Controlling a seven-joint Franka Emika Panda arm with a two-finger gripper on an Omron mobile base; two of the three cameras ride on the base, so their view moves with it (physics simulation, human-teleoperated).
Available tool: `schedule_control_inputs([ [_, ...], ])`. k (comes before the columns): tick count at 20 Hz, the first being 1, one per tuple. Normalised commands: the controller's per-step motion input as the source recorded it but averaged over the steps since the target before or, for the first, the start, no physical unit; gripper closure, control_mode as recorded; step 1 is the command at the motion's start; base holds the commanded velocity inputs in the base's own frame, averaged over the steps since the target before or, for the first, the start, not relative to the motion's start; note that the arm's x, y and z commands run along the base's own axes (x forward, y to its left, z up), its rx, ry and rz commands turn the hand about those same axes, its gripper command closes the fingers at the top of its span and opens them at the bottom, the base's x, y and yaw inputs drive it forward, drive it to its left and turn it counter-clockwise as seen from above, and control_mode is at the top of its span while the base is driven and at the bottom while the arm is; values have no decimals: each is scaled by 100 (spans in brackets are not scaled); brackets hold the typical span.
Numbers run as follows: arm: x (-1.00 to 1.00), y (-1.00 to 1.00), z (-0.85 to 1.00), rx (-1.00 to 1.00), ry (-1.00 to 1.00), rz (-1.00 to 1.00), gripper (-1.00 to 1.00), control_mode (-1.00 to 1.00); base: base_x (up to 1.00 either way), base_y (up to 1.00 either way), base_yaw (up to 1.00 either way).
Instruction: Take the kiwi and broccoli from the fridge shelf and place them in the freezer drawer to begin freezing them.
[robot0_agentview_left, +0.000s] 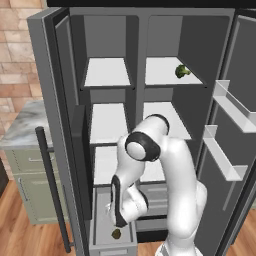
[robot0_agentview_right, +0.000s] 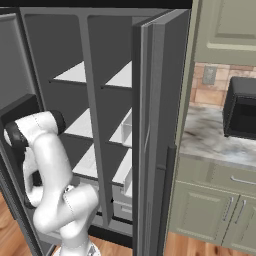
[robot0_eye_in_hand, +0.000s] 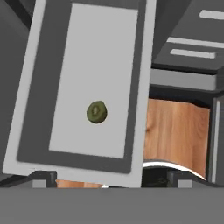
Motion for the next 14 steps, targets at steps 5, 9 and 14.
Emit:
schedule_control_inputs([
  [5, 0, -9, 81, 2, 0, -6, -100, -100, 0, 0, 0],
  [9, 0, -3, 79, 1, 0, -4, -100, -100, 0, 0, 0],
  [14, 0, 0, 89, 0, 0, -5, -100, -100, 0, 0, 0],
])
